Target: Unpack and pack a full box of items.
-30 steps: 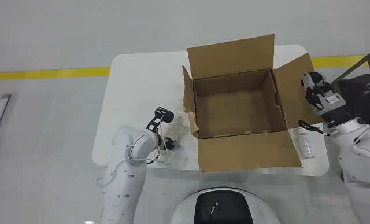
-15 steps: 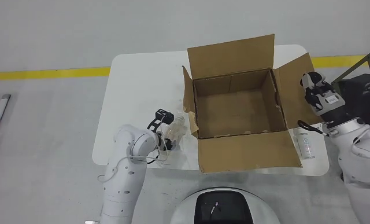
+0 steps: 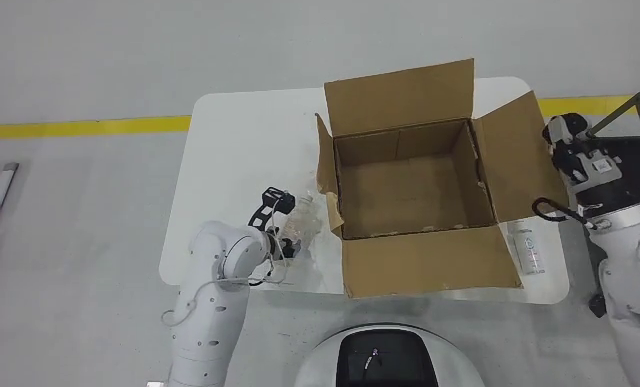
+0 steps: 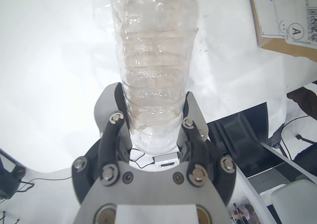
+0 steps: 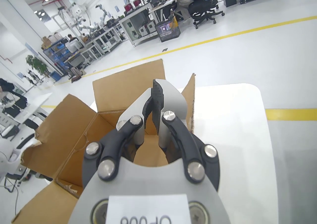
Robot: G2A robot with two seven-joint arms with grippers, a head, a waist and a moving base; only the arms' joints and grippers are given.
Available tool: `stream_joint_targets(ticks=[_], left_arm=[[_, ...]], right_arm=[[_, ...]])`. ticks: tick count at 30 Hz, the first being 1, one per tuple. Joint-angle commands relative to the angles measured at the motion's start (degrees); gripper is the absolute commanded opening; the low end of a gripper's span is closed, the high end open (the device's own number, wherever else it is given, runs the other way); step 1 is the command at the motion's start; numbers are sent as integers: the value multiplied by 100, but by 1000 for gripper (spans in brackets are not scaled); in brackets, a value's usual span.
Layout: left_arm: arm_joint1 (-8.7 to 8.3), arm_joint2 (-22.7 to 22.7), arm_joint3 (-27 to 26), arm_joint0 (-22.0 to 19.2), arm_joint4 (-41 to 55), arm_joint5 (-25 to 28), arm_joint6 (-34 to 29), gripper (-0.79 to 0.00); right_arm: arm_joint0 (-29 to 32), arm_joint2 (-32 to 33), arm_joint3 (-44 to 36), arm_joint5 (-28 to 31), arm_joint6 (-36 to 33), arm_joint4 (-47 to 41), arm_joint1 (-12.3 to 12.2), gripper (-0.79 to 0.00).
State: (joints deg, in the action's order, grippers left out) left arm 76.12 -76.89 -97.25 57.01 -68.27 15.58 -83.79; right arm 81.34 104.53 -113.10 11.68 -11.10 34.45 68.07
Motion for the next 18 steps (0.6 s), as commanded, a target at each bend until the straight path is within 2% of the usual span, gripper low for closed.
stream_joint_targets(ticks=[1, 5, 8, 11, 13, 17, 18], left_arm=[[-27, -98, -301, 148, 32, -33, -8, -785], [-91, -366, -1010, 555, 95, -129, -53, -785], [-135, -572, -1567, 846, 153, -202, -53, -785], [-164, -750, -2069, 1064, 353, -292, 19, -785], [-186, -890, -2388, 1148, 472, -299, 64, -785], [-227, -1019, -2983, 1227, 500, -341, 93, -785], [-236, -1031, -3129, 1211, 470, -351, 77, -785]], right_arm=[[22, 162, -9, -60, -21, 31, -12, -449], [39, 370, 90, -220, -65, -190, -19, -456], [31, 344, 230, -305, -353, -512, -22, -428], [1, 167, 336, -50, -743, -1001, -26, -431], [5, 96, 427, 2, -1021, -908, -46, -446], [-53, -110, 626, -60, -1346, -862, -63, -690], [-62, -164, 687, -95, -1392, -840, -64, -785]])
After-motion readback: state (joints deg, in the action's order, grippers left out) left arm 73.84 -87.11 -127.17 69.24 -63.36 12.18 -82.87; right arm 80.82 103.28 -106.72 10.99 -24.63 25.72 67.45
